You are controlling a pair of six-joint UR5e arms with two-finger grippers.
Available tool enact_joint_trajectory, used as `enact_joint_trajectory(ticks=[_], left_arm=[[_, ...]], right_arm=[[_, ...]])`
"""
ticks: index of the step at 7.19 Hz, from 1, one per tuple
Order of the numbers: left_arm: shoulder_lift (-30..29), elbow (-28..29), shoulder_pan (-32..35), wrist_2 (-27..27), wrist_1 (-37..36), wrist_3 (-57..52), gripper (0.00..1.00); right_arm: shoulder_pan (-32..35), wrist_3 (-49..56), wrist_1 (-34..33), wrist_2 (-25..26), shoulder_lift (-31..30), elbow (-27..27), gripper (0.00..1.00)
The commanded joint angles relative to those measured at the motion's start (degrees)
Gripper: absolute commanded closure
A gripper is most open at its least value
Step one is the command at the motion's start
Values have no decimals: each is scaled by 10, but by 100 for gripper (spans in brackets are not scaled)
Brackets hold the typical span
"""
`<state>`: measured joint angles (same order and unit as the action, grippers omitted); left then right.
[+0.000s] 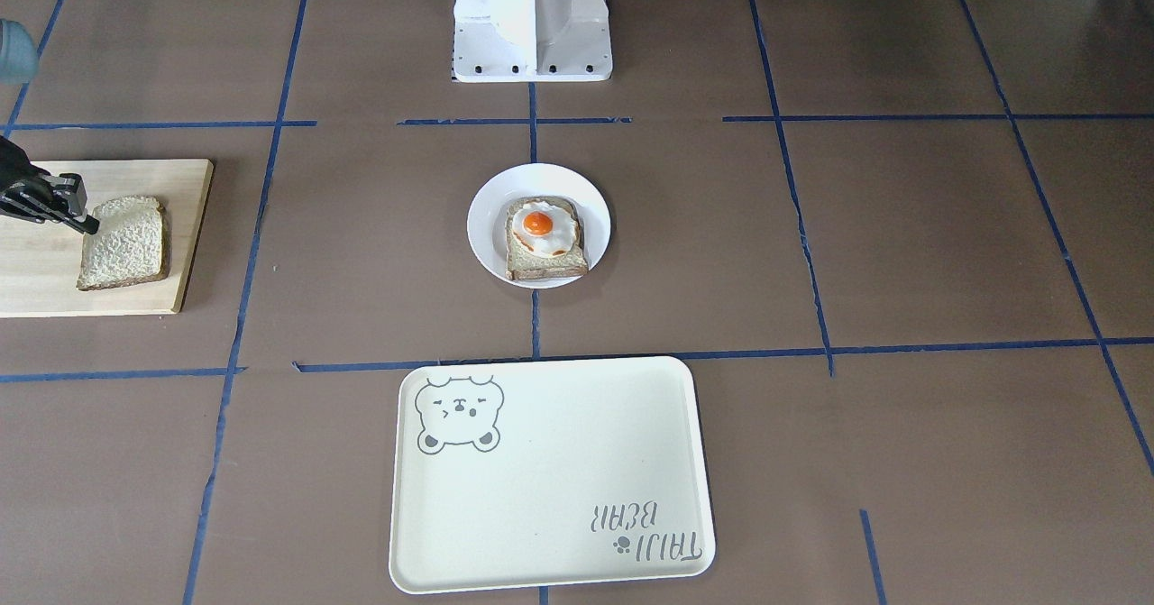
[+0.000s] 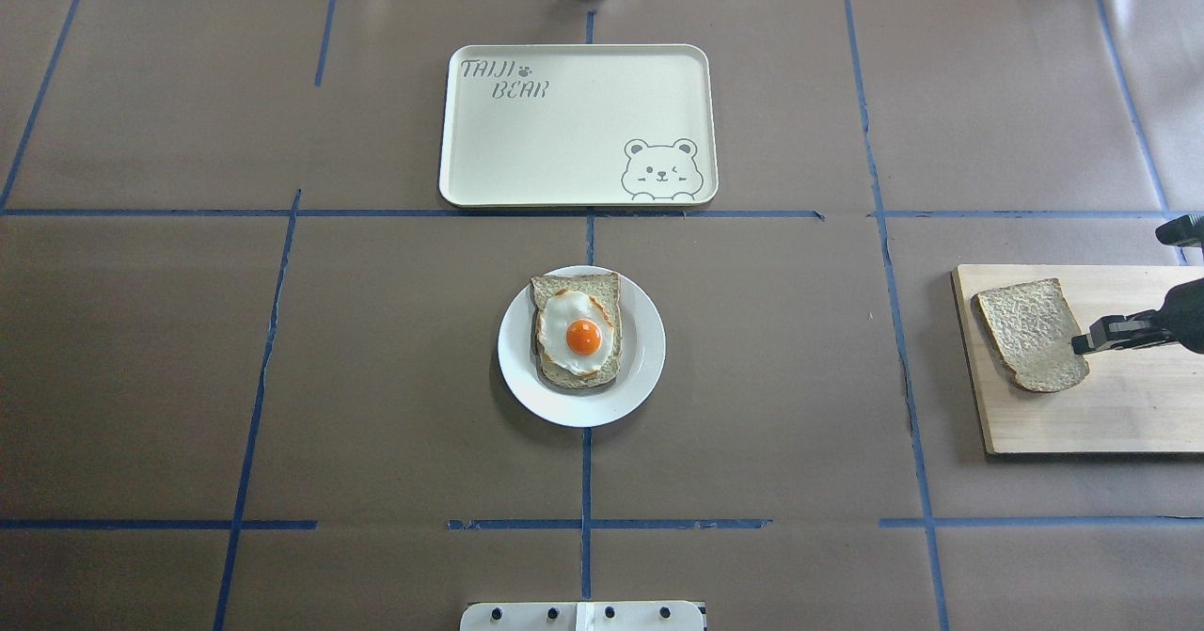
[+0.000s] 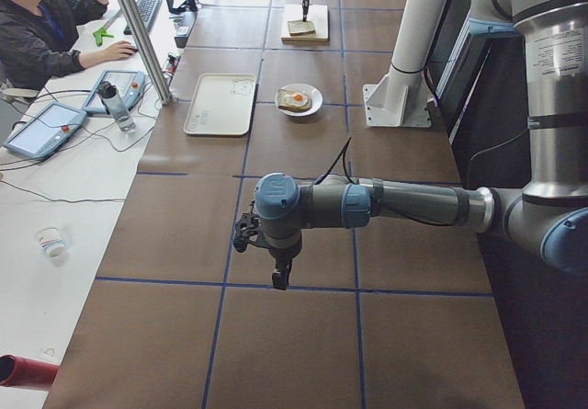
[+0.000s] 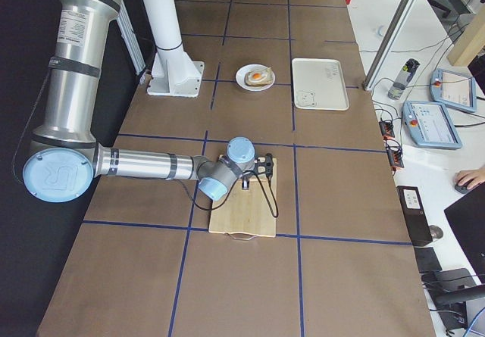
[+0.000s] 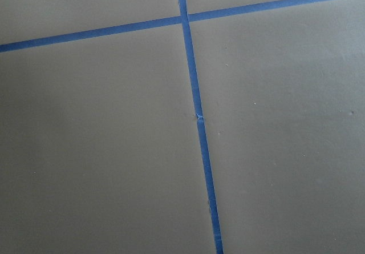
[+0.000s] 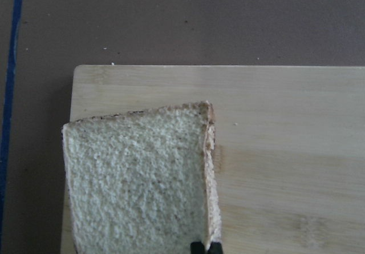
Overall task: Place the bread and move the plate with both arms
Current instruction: 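Grasp the bread slice edge with the right gripper and lift it, then carry the bread slice with the right gripper over the egg toast plate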
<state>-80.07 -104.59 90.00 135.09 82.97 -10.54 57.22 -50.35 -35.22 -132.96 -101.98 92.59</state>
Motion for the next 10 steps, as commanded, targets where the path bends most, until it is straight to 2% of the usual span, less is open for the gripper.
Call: enact_joint_trajectory(ticks=[1,3,5,6,7,8,10], left_arm=[[0,0,0,0,1,0,0],[0,0,0,0,1,0,0],[-1,0,-1,0,1,0,0],[-1,0,0,0,1,0,0],[0,0,-1,0,1,0,0],[0,-1,-1,1,0,0,0],[0,0,-1,1,0,0,0]], right_arm=[[3,0,-2,-29,-1,49,100],[28,-10,-12,-90,18,83,100],[33,-82,-78,-97,114,107,100],[8,-131,-83,-89,158,106,100],[-38,-171,-84,-49,200,102,100],[-91,-206,-84,23,229,100,100],[-176,-264,-84,118,280,88,100]])
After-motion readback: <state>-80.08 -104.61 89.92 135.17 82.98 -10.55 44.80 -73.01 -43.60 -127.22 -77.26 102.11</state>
